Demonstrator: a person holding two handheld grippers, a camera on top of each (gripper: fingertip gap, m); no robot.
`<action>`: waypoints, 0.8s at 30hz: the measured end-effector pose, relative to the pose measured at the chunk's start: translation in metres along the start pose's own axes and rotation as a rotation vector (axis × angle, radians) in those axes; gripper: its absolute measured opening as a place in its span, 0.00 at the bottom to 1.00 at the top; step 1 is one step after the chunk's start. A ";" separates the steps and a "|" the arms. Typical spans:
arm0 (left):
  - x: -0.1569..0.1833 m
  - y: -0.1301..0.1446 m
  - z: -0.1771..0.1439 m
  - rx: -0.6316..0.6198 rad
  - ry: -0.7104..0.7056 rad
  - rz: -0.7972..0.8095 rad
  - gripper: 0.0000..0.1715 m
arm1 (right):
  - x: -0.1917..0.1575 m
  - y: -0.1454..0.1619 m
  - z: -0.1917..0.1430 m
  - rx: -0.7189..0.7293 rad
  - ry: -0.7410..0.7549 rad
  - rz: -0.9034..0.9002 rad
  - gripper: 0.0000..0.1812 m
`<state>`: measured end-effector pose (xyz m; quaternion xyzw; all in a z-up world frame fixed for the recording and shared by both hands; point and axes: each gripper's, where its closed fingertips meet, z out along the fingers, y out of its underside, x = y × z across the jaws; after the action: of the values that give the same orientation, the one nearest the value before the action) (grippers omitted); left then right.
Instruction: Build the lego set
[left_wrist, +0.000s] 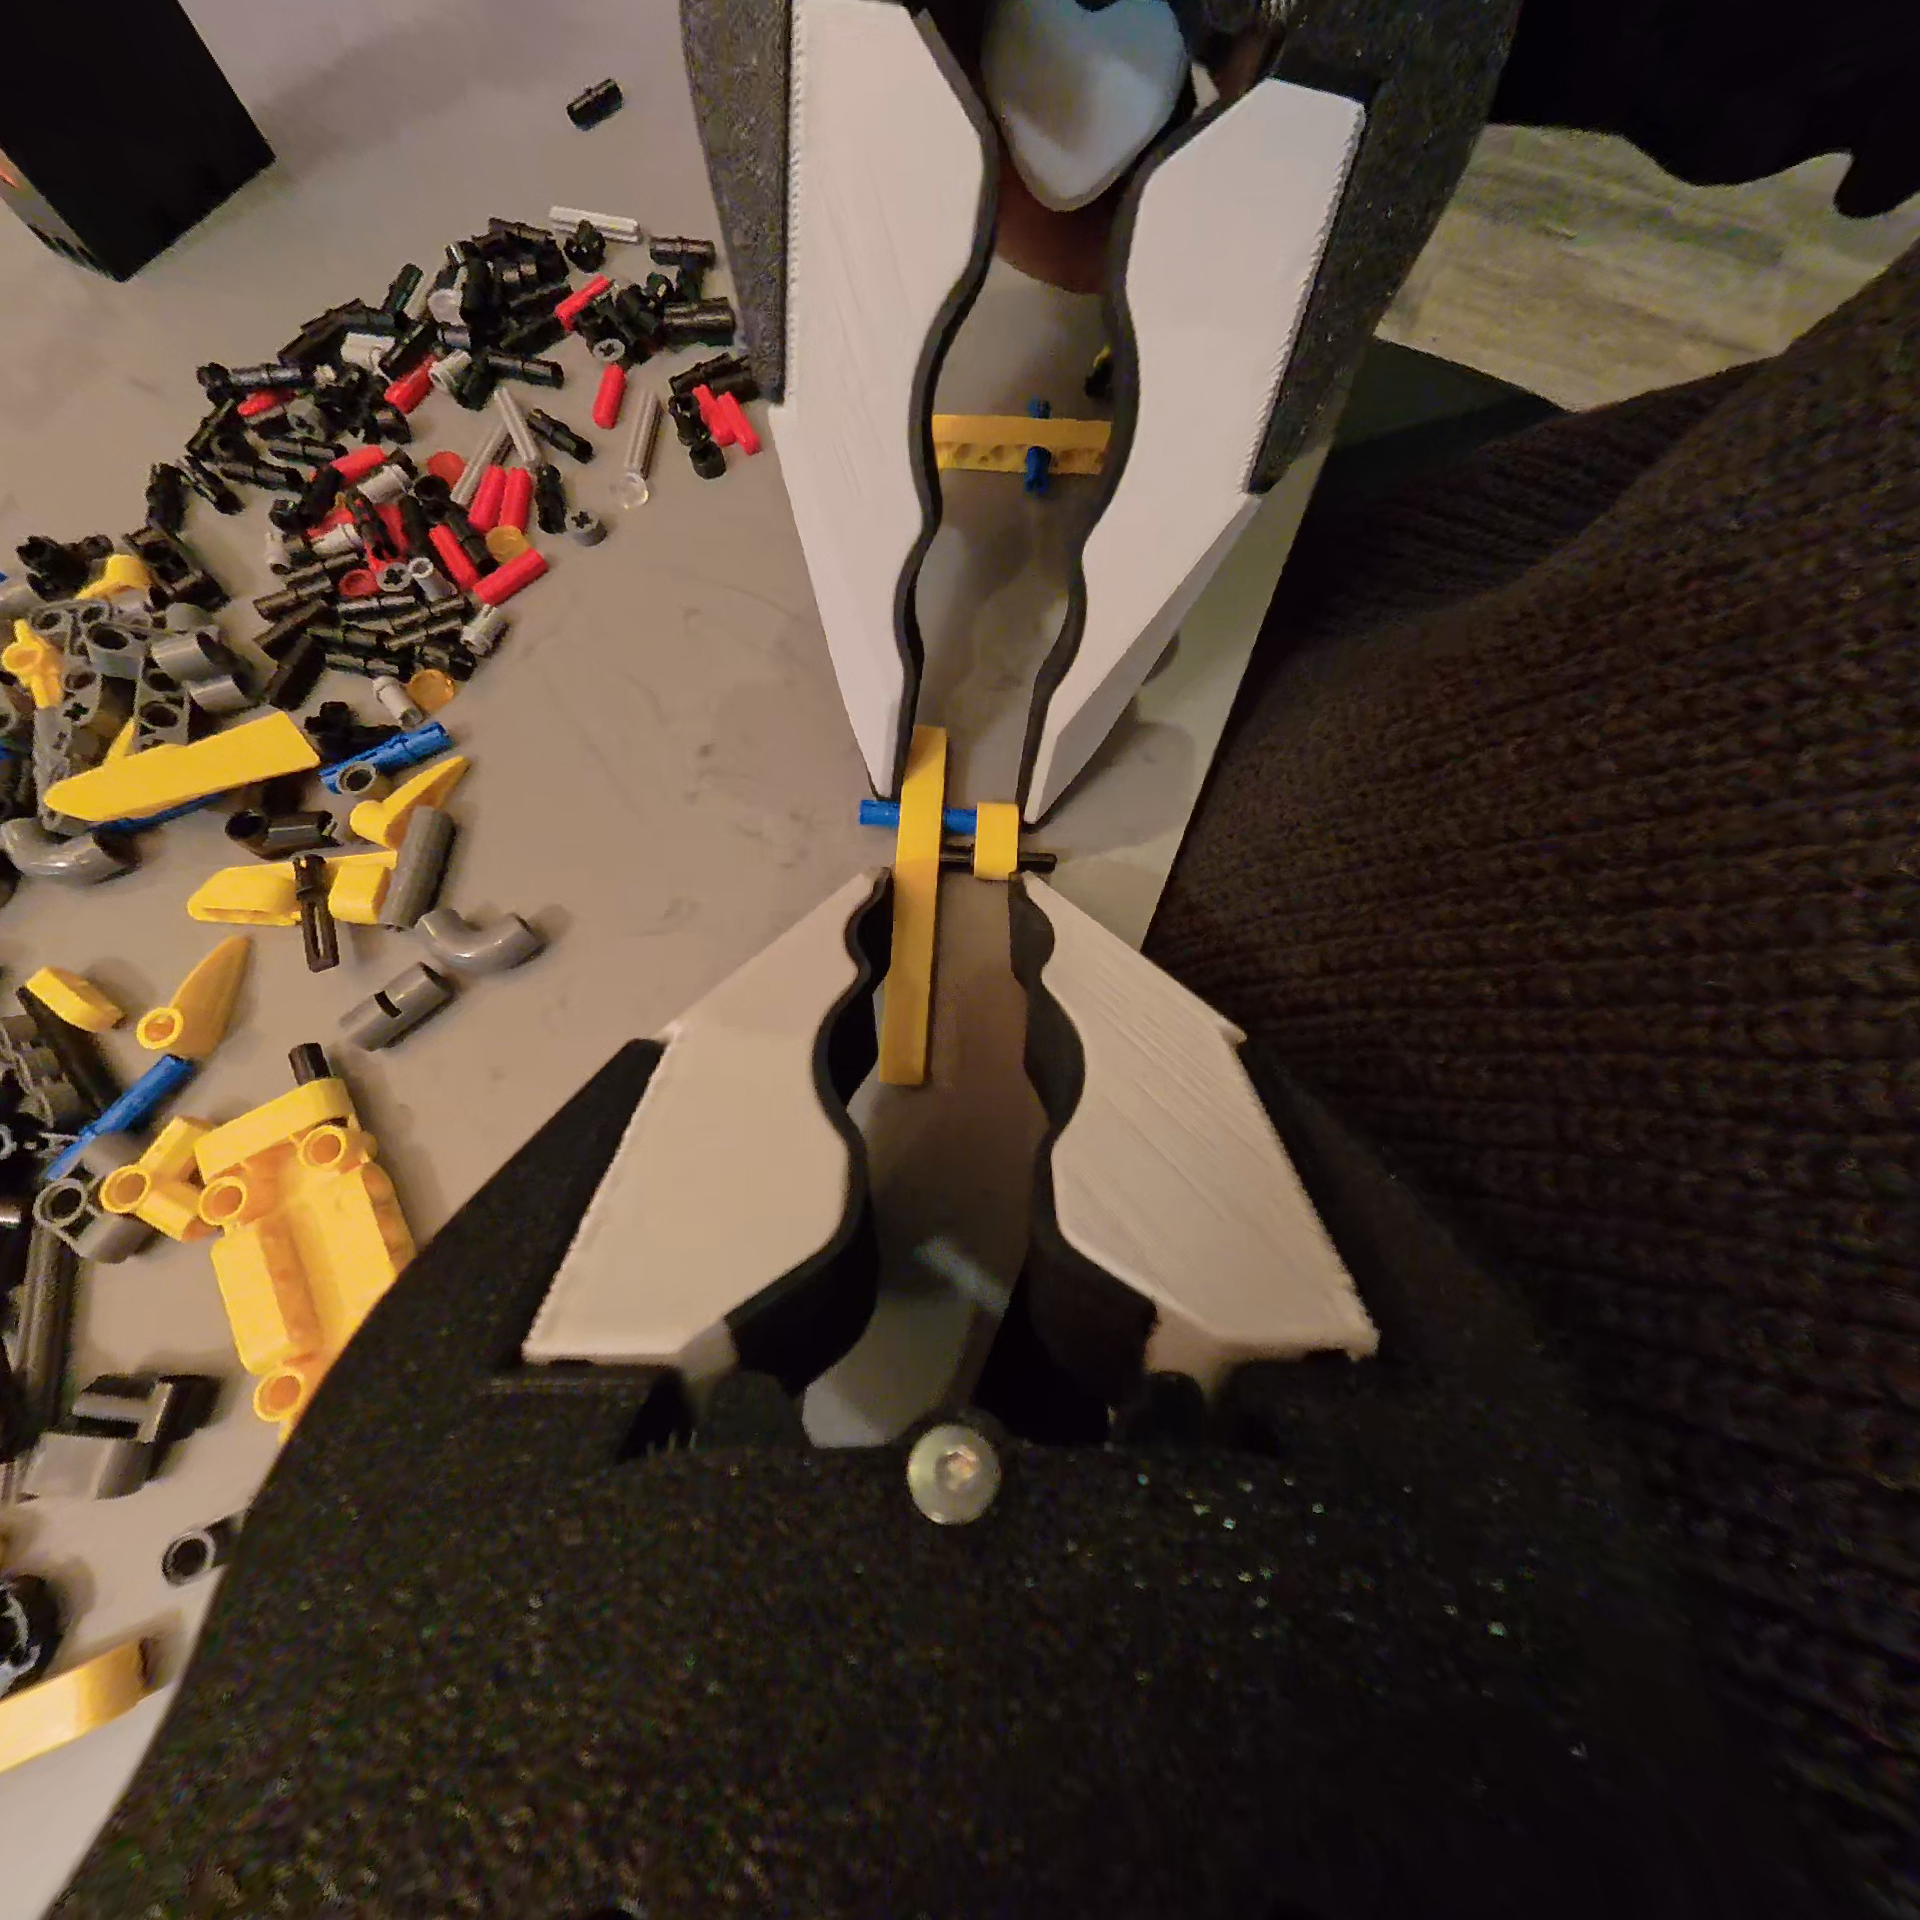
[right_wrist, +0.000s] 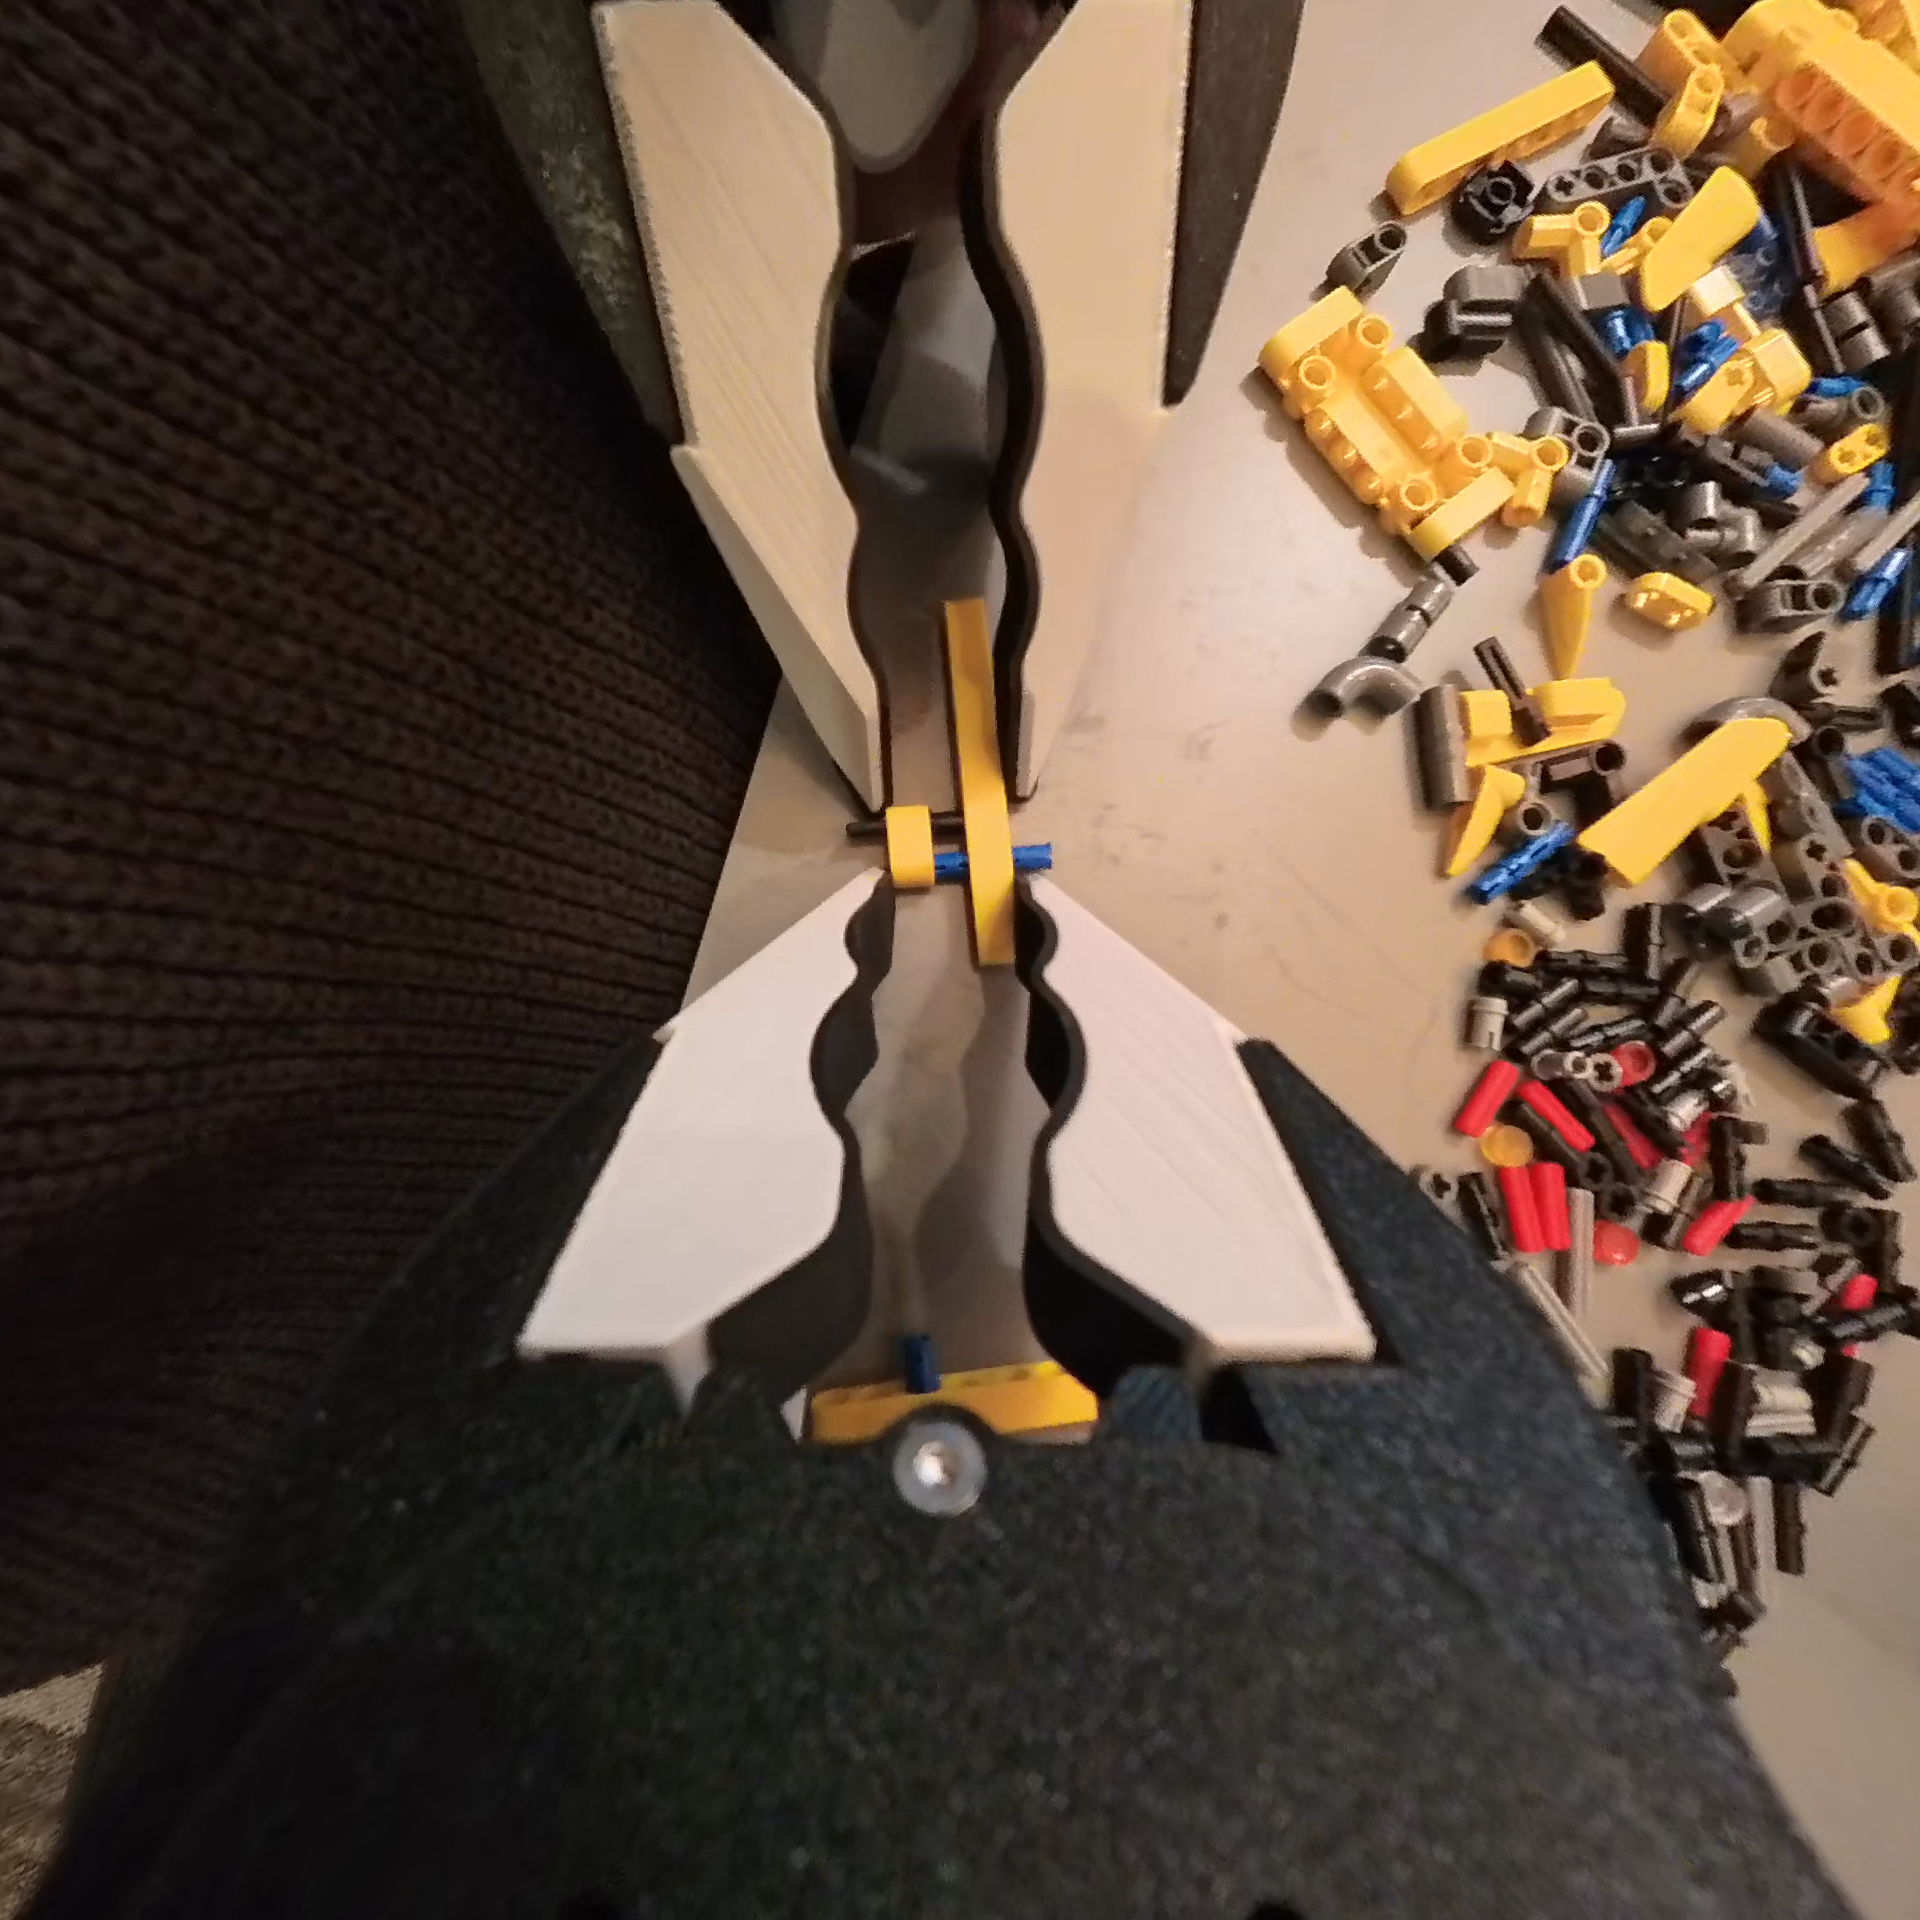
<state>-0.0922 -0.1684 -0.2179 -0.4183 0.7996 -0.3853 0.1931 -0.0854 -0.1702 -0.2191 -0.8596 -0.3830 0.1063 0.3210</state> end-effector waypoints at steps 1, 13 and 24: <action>0.000 0.000 0.000 -0.001 -0.012 0.011 0.13 | 0.000 0.000 0.000 -0.002 0.000 0.007 0.12; 0.002 0.000 0.001 -0.031 -0.031 0.011 0.15 | 0.001 0.001 0.000 0.007 0.025 0.018 0.06; 0.000 0.005 -0.006 -0.022 -0.024 -0.025 0.15 | 0.000 0.004 -0.011 0.033 0.093 0.050 0.14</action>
<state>-0.0991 -0.1639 -0.2178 -0.4348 0.7962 -0.3738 0.1932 -0.0784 -0.1773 -0.2130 -0.8676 -0.3442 0.0807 0.3496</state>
